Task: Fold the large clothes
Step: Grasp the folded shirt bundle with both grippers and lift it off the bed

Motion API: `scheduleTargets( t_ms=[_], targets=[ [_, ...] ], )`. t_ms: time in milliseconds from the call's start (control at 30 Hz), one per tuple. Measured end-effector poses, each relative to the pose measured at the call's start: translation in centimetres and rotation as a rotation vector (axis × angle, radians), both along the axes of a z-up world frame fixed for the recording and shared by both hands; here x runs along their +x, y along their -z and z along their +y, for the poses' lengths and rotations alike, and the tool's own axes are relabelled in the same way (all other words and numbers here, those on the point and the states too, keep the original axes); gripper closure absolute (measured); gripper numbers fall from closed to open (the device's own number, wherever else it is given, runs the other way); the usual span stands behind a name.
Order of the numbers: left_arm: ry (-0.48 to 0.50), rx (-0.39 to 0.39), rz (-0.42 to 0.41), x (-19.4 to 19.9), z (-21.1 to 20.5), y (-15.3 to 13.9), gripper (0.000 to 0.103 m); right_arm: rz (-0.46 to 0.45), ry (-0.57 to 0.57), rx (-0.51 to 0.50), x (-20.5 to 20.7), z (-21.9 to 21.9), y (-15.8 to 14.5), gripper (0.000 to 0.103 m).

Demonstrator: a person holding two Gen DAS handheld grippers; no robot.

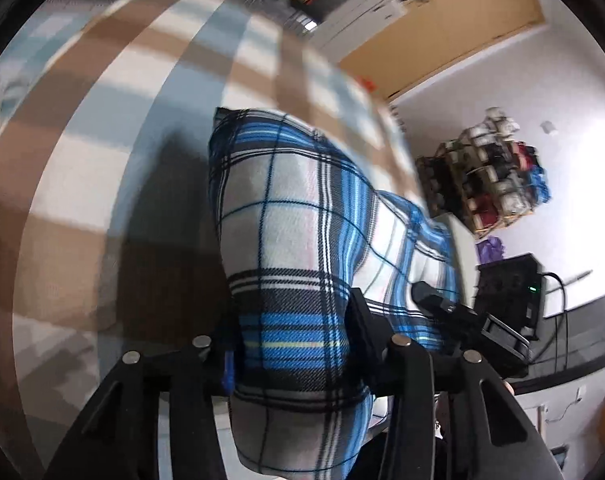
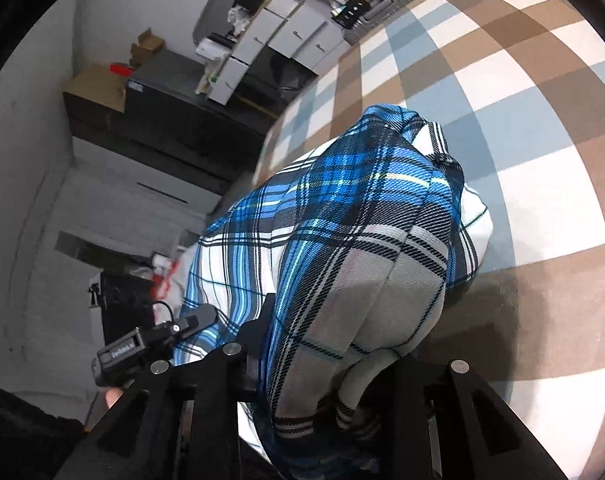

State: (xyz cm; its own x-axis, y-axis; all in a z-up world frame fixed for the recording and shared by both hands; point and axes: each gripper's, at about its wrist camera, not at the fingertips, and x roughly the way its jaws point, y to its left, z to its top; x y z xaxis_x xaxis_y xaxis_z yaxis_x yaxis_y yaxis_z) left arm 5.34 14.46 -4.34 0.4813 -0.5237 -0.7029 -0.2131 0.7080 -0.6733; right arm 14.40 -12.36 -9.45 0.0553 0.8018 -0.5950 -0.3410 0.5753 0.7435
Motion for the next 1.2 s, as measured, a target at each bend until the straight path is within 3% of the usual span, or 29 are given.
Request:
scheduleTargets(
  t_ms=[67, 133, 200, 233, 400, 467, 533, 567, 600, 700, 767, 833, 933, 1200],
  targets=[
    [-0.007, -0.017, 0.025, -0.1, 0.4, 1.3, 0.053, -0.026, -0.006, -0.019, -0.3, 0.2, 0.1, 0.074],
    [0.009, 0.031, 0.007, -0.2, 0.2, 1.1, 0.049, -0.047, -0.011, -0.027, -0.3, 0.4, -0.2, 0.073],
    [0.007, 0.090, 0.025, -0.2, -0.1, 1.0, 0.032, -0.052, -0.003, -0.042, -0.3, 0.6, -0.1, 0.072],
    [-0.005, 0.124, 0.057, -0.1, 0.0, 1.2, 0.016, -0.051, 0.001, -0.049, -0.3, 0.5, 0.1, 0.071],
    [0.012, 0.048, 0.061, 0.3, 0.3, 2.3, 0.014, -0.031, 0.006, -0.050, 0.1, 0.1, 1.0, 0.066],
    [0.063, -0.033, 0.053, 1.1, -0.5, 2.8, 0.015, -0.028, 0.002, -0.052, 0.0, 0.0, 1.1, 0.064],
    [0.114, -0.137, 0.057, 2.0, -1.6, 3.4, 0.012, -0.020, 0.003, -0.066, 0.2, 0.2, 1.6, 0.053],
    [0.115, -0.133, 0.048, 2.3, -1.8, 3.2, 0.008, -0.015, 0.008, -0.096, 0.3, 0.4, 2.1, 0.046],
    [0.117, -0.124, 0.056, 2.7, -2.2, 3.2, 0.008, -0.008, 0.006, -0.096, 0.2, 0.7, 2.5, 0.037],
    [0.124, -0.068, 0.053, 3.2, -3.2, 2.9, 0.015, -0.011, -0.009, -0.102, 0.3, 1.3, 2.2, 0.037],
    [0.125, -0.047, 0.014, 2.8, -3.1, 1.8, 0.042, 0.027, -0.010, -0.034, 0.4, 1.2, 2.1, 0.049],
    [0.123, -0.079, -0.004, 2.4, -2.5, 1.0, 0.060, 0.029, 0.001, 0.023, 0.6, 0.9, 1.4, 0.062],
    [0.126, -0.052, -0.022, 2.0, -1.5, -0.3, 0.061, 0.041, -0.012, 0.075, 0.2, 1.6, 0.6, 0.069],
    [0.043, 0.010, -0.104, -1.5, 4.9, -4.8, 0.062, -0.062, -0.101, 0.109, -1.9, 8.9, -4.5, 0.071]
  ],
)
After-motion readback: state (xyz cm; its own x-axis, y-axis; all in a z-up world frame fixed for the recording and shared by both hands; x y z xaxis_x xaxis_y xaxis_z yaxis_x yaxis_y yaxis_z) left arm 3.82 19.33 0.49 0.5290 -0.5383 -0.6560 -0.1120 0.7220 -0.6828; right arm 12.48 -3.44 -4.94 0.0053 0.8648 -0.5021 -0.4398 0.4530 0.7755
